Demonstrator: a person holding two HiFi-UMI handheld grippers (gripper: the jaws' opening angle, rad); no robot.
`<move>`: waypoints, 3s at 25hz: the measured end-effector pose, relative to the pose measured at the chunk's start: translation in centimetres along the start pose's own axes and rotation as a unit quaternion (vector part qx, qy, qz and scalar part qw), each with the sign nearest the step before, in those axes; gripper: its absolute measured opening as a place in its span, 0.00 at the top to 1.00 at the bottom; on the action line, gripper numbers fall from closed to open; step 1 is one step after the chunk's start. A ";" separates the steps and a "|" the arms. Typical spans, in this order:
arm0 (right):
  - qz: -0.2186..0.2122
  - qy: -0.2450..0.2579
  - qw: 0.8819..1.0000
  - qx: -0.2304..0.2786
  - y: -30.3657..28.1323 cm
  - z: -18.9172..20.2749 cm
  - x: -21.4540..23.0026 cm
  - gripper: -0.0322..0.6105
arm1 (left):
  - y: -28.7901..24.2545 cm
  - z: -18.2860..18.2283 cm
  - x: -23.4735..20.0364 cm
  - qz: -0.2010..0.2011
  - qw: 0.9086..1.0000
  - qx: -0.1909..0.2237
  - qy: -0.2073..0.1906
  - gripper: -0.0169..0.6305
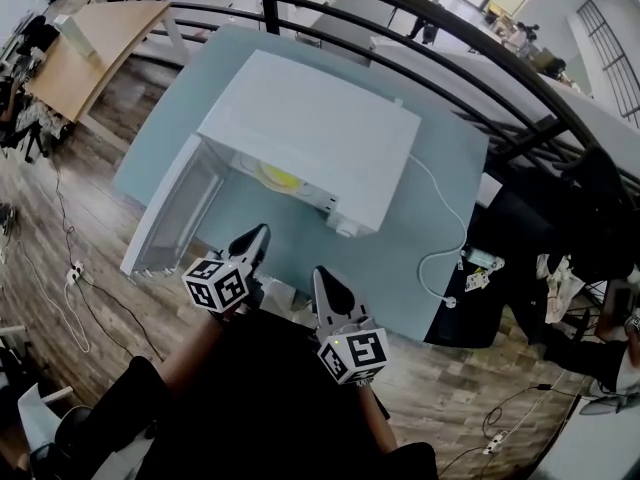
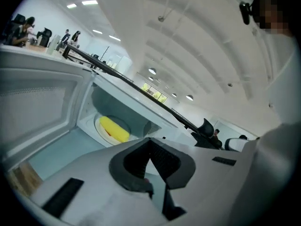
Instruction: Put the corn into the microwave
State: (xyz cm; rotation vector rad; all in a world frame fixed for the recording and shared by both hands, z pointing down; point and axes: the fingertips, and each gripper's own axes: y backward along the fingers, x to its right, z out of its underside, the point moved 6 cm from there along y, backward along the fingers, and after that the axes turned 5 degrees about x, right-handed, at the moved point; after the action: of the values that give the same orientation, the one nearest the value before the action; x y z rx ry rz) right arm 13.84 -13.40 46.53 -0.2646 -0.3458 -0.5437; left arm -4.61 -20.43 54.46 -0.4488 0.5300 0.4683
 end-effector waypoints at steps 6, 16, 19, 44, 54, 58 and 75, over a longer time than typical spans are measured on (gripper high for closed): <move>-0.004 -0.003 1.000 0.009 2.9 0.4 -0.6 0.94 | 2.5 0.5 4.3 0.022 0.996 0.007 -0.089 0.97; -0.014 0.010 1.000 0.016 7.8 1.3 -1.8 0.94 | 7.0 2.2 9.4 0.040 0.991 0.030 -0.128 0.97; -0.016 0.015 1.000 0.021 9.0 1.4 -2.2 0.94 | 8.4 2.6 10.4 0.047 0.990 0.039 -0.128 0.97; -0.053 0.060 0.994 0.078 12.6 0.1 -4.4 0.94 | 15.4 4.9 14.3 0.046 0.986 0.095 -0.131 0.97; -0.052 0.067 0.994 0.072 13.0 0.3 -4.0 0.94 | 15.2 5.3 15.1 0.041 0.984 0.101 -0.139 0.97; -0.045 0.066 0.994 0.073 13.4 0.2 -3.5 0.94 | 15.2 5.6 15.4 0.045 0.984 0.100 -0.143 0.97; -0.046 0.066 0.995 0.063 13.4 0.5 -3.6 0.94 | 15.3 5.8 15.2 0.038 0.985 0.098 -0.134 0.97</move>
State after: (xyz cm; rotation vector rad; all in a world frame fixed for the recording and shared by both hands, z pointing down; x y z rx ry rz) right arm 18.14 -0.60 43.55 -0.0917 -0.2643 -0.6244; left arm 1.15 -0.57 46.01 -0.1724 0.3295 0.5349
